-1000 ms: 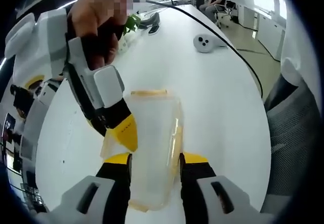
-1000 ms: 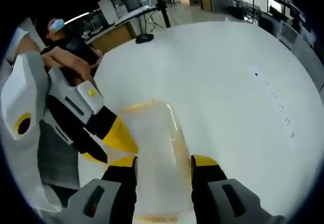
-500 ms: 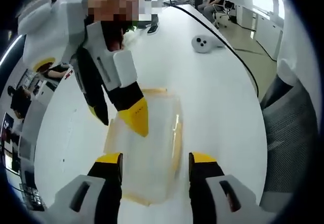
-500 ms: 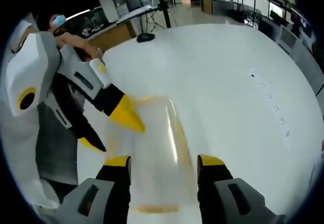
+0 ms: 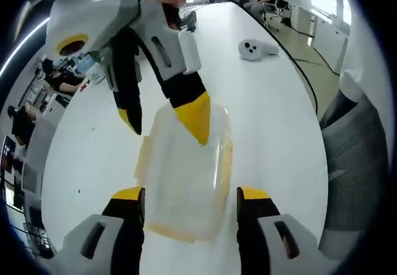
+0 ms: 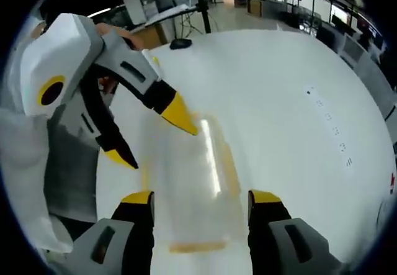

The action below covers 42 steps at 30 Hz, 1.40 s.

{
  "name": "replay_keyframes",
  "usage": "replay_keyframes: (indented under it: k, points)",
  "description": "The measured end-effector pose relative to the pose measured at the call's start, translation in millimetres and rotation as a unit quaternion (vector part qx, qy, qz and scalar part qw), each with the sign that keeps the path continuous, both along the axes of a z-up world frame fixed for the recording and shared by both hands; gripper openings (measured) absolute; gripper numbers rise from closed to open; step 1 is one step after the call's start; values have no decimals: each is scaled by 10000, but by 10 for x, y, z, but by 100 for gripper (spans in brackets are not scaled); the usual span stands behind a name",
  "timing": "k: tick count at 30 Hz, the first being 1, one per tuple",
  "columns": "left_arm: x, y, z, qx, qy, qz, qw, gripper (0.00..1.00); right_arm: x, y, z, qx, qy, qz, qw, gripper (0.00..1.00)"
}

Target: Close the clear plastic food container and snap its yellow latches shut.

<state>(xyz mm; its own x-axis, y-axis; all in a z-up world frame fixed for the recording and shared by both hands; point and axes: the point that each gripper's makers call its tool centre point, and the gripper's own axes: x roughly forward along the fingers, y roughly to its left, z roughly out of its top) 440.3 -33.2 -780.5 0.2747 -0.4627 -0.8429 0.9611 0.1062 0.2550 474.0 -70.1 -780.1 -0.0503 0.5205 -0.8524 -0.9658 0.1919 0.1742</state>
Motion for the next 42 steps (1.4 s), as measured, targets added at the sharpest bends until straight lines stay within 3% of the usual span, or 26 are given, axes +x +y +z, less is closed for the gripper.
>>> replay_keyframes:
  k: [8, 15, 27, 42]
  points:
    - [5, 52, -10, 43, 79, -39, 10000, 65, -71, -43, 1, -77, -71, 45, 9999, 64]
    - [48, 78, -9, 15, 295, 35, 9996, 66, -100, -66, 52, -117, -193, 135, 9997, 66]
    - [119, 93, 40, -82, 613, 80, 9981, 72, -224, -174, -20, -396, -279, 435, 9979, 71]
    - [170, 139, -82, 121, 772, 37, 9969, 77, -240, -230, -103, -661, -568, 574, 9945, 73]
